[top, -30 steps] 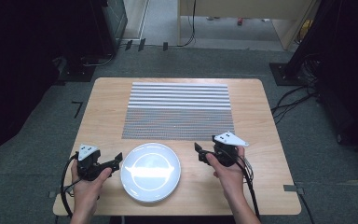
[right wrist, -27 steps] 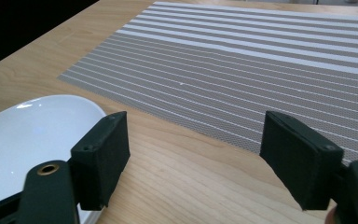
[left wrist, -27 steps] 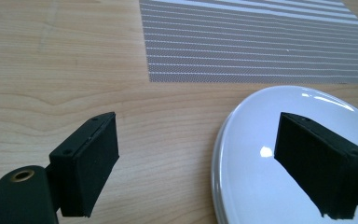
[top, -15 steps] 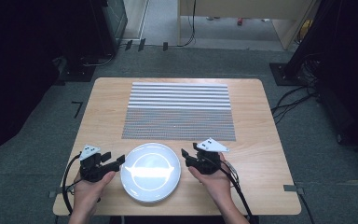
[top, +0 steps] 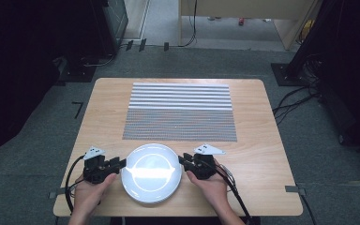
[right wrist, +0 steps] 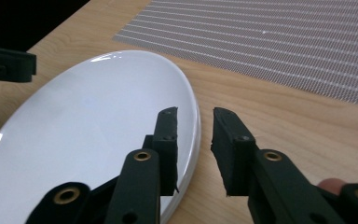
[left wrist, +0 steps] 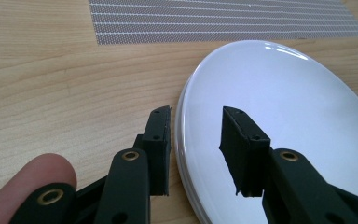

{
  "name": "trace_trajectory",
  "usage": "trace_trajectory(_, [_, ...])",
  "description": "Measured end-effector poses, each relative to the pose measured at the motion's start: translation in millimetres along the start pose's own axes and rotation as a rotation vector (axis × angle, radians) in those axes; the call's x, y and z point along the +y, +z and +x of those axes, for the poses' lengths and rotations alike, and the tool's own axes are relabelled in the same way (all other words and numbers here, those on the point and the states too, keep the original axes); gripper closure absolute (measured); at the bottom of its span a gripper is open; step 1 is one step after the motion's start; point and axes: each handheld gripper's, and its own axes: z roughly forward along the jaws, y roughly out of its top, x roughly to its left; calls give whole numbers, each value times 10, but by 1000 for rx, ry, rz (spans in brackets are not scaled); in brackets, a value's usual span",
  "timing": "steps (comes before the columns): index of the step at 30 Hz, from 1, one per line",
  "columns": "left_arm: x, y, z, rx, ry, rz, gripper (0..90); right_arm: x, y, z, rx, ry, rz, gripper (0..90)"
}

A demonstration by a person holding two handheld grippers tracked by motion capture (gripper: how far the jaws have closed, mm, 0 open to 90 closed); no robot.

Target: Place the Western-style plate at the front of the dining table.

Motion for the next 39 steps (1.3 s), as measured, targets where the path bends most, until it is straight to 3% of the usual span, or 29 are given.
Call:
trace_trajectory(2, [-4,9,-4,5,4,8,651,-13,6,-8,37,36,8,760])
trace_trajectory(4, [-8,16,-6,12,15,18,662,-24,15,-11,39,40,11,763])
trace_trajectory(8, [-19,38,-12,18,28,33,685,-35,32,-34,87,107,42,776])
trace_trajectory(14, [-28,61,-27,30,46,52,694,-60,37,-94,53,160,37,806])
trace_trajectory(22, [-42,93,-62,29,62,64,726,-122,122,-121,71,184,75,782])
trace_trajectory(26, [-55,115,-67,32,71,76,733,-123,115,-118,76,198,76,813])
trace_trajectory(30, [-57,124,-72,39,76,79,734,-109,87,-152,102,257,74,837])
trace_trajectory(39, [-64,141,-98,64,85,79,759,-116,93,-189,135,316,91,838])
